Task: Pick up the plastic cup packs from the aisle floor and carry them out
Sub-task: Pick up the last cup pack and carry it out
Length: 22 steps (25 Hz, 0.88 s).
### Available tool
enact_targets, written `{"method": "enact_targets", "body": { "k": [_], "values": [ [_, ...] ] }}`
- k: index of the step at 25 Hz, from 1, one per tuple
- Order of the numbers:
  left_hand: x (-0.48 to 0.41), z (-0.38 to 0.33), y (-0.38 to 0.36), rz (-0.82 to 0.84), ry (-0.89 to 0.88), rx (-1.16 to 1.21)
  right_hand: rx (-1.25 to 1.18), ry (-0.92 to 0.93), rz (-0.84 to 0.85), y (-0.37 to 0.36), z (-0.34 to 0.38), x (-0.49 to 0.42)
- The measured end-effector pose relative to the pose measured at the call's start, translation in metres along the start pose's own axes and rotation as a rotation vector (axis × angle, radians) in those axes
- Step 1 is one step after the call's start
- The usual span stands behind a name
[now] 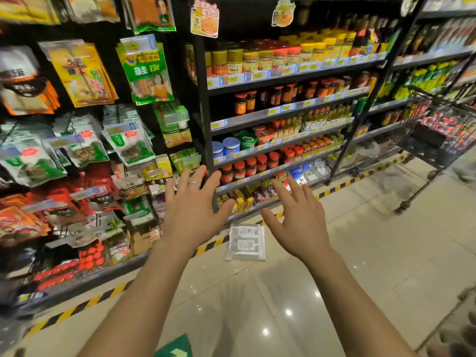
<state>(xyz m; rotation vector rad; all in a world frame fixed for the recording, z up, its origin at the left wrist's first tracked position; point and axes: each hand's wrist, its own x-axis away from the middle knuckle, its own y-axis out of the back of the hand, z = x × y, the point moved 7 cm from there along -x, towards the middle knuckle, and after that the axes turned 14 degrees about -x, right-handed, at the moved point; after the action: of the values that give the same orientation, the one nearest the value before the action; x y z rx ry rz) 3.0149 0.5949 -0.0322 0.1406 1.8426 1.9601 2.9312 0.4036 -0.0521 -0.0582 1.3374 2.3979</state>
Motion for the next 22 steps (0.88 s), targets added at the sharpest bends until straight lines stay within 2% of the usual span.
{"method": "enact_targets", "body": {
  "k": [5,16,22],
  "values": [
    [-0.082,-0.017,-0.039,0.040,-0.160,-0.015,0.041,-0.133,-0.014,-0.026,-0.042,-0.050],
    [-0.288,-0.129,-0.153,0.122,-0.472,-0.056,-0.044,-0.369,-0.111,-0.074,-0.189,-0.202],
    [-0.356,-0.203,-0.232,0.185,-0.652,-0.095,-0.097,-0.586,-0.083,-0.112,-0.279,-0.219]
  ]
}}
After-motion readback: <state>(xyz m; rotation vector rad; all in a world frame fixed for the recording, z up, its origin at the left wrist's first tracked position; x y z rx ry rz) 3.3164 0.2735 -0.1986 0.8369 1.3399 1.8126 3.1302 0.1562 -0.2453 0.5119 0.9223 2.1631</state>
